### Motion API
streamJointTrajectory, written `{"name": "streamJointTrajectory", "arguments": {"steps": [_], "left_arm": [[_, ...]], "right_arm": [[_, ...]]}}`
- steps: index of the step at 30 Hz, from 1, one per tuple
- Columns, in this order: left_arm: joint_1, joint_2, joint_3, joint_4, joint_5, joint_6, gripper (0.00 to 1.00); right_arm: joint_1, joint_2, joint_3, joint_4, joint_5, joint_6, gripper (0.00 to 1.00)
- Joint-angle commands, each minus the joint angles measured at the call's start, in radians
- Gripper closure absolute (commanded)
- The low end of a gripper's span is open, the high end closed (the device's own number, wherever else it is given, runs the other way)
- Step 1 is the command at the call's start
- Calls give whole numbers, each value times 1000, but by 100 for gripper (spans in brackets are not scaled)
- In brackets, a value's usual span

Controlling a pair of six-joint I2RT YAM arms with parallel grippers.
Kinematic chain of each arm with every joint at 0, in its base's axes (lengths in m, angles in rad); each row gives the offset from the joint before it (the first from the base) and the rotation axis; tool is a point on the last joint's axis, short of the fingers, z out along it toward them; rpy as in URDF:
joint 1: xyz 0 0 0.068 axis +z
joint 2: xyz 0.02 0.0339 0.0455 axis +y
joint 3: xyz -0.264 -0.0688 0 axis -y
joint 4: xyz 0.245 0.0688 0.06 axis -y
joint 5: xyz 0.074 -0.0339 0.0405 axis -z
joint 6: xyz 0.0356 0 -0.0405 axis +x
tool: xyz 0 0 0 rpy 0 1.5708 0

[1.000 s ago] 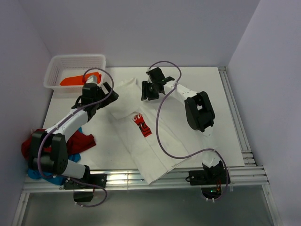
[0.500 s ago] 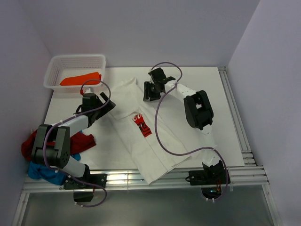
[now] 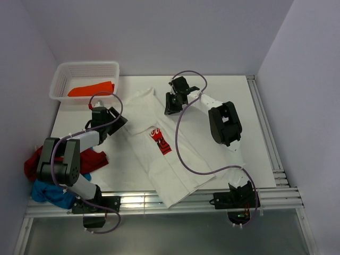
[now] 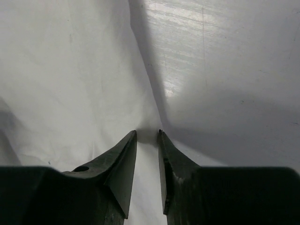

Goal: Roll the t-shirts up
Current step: Fold the tshirt

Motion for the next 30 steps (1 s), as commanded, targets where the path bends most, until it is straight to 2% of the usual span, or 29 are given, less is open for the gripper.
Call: {"name": "streamJointTrajectory", "arguments": {"steps": [1,3,4,7,9,13,14,20,28,30], "left_arm": [[10,32,-4,60,30,-9,32],[10,50,5,62,30,-9,38],[10,67,8,65,32,-7,44],[10,98,17,80,30,-5,54],[10,118,26,86,24,4,59],[10,205,94,80,43,28,79],[10,217,103,83,61,31,80],[0,297,193,81,124,50,84],[-64,515,486,22,271,140,87],[-93,561,549,-8,271,149,86]], "right_arm": [[-5,-2,5,38,-37,6,69],[-3,-3,8,37,-27,7,80],[-6,-5,8,35,-2,12,90],[-18,-25,-24,66,-5,32,100],[-37,-39,-55,99,-25,56,100],[-66,-55,-95,132,-33,92,100],[-72,-63,-103,138,-33,95,100],[-115,-130,-204,195,-18,153,100],[-178,-304,-532,396,41,300,100],[-178,-361,-621,443,64,320,100]]}}
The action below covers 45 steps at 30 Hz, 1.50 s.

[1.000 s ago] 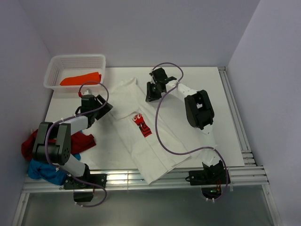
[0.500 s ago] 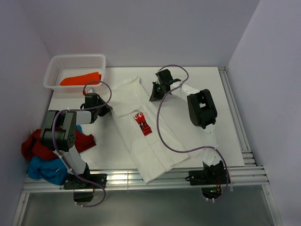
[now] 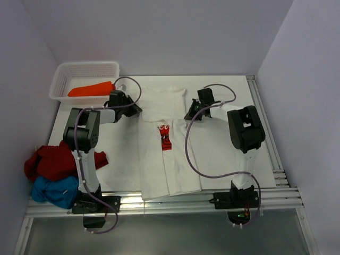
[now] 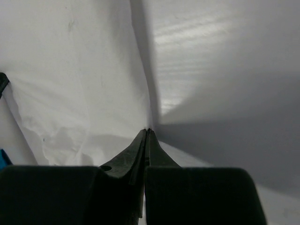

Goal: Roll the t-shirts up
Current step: Fold the tshirt

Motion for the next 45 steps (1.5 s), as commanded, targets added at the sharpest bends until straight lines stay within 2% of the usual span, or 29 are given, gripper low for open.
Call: {"name": "streamJointTrajectory", "arguments": {"steps": [1,4,13,17,18,19,20,21,22,24,26,27,28,29,30,31,32,36,38,45], "left_arm": [[-39,64,94,-57,42,62,86],[-59,101,149,-80,46,57,85],[-59,204,354,-189,42,77,85],[-58,225,405,-215,48,63,80],[-56,221,402,-212,54,60,75],[-54,213,394,-208,63,59,60],[-54,200,382,-203,57,57,54],[-54,164,349,-191,52,57,51],[-54,143,332,-188,33,60,42],[-53,66,278,-198,13,65,34],[-54,9,244,-217,-21,74,32],[-54,-61,200,-223,-33,72,27],[-54,-101,172,-223,-41,68,25],[-54,-144,111,-220,-55,63,22],[-54,-229,80,-217,-57,57,18],[-54,-273,48,-214,-60,45,8],[-54,-316,-5,-217,-67,39,6],[-59,-541,-133,-235,-83,-3,4],[-59,-606,-197,-260,-90,-16,5],[-62,-877,-403,-303,-66,-49,5]], "right_arm": [[-11,-126,-104,101,81,73,100],[-11,-101,-100,77,86,64,100],[-51,74,153,-77,72,44,100],[-74,123,254,-146,78,34,100],[-78,123,256,-149,72,34,92],[-83,111,251,-140,60,29,87],[-88,100,235,-135,60,28,77],[-89,88,228,-134,65,26,61],[-89,59,222,-134,66,15,56],[-89,22,196,-137,75,11,45],[-91,-44,160,-132,72,0,44],[-89,-70,143,-126,75,-2,38],[-91,-134,120,-115,72,0,37],[-91,-169,63,-79,56,1,26],[-89,-206,34,-62,48,5,5],[-88,-272,3,-43,42,15,3],[-83,-307,-55,-8,34,21,3],[-45,-499,-190,52,52,52,2],[-25,-556,-256,70,69,60,2],[70,-751,-390,-2,130,49,3]]}}
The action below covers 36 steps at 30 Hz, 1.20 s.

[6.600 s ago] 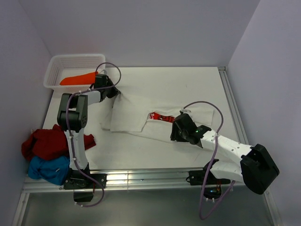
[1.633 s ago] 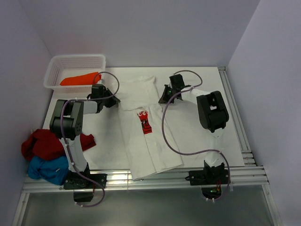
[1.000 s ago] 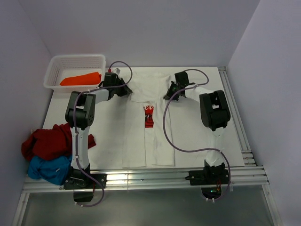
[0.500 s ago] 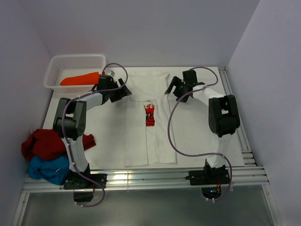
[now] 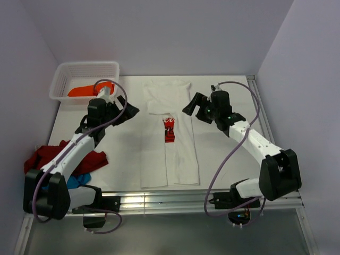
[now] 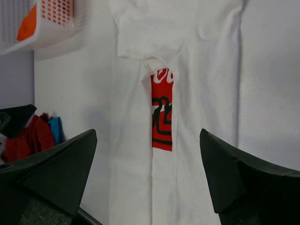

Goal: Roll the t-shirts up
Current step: Fold the tshirt

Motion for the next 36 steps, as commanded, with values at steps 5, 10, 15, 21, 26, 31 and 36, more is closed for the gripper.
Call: {"name": "streamJointTrajectory", "arguments": {"steps": [5,10,15,21,26,31,36], "left_arm": [[-9,-277,-272,-61,27,-41,5],[-10,-432,-407,-93,59,-73,6],[-18,-531,-470,-98,40,-122,6],[-19,-543,-455,-144,54,-217,7],[-19,-558,-230,-401,-5,-337,7],[-19,-604,-3,-578,-216,-420,7],[-19,-528,135,-639,-259,-487,7]], "right_arm": [[112,-216,-222,-46,96,11,7],[146,-369,-398,34,105,63,7],[199,-478,-485,69,146,71,6],[219,-503,-519,95,155,78,6],[224,-541,-510,71,191,59,5],[222,-543,-475,30,247,17,4],[222,-547,-447,10,258,8,4]]}}
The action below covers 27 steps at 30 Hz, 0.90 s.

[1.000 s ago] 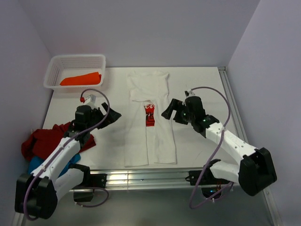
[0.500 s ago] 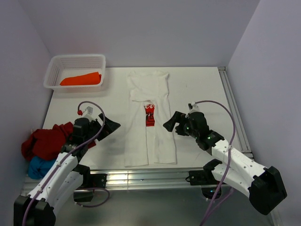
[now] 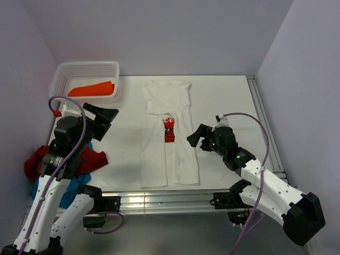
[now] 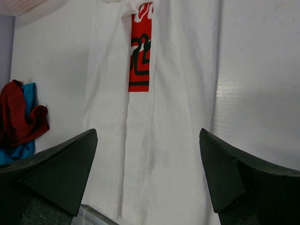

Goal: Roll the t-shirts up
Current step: Fold the tshirt

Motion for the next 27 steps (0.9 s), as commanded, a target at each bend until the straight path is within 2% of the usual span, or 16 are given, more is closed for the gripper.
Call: {"name": "streamJointTrajectory", "arguments": {"steps": [1,4,5,7,10,15,20,21,23,27], "left_arm": [[-2,70,74,-91,-28,-71,7],[-2,125,82,-59,6,-50,7],[-1,139,82,-39,83,-47,6],[-2,184,82,-8,153,-42,7],[-2,244,132,-47,156,-48,6],[-11,266,293,-292,-17,-28,6],[-16,183,299,-309,-117,-36,5],[-16,173,340,-374,-197,-45,6],[-18,150,414,-445,-258,-79,5],[-18,43,384,-430,-287,-110,7]], "right_arm": [[6,-42,55,-4,41,-25,4],[5,-83,49,-4,27,-12,4],[5,-107,50,-7,17,-12,4],[5,-140,55,-24,20,-15,4],[5,-167,53,-45,38,-21,3],[3,-184,30,-30,37,-20,3],[3,-143,49,-30,32,-20,2],[5,-143,46,-25,33,-18,2],[3,-146,33,-21,44,-17,2],[3,-143,36,-31,55,-23,2]]}}
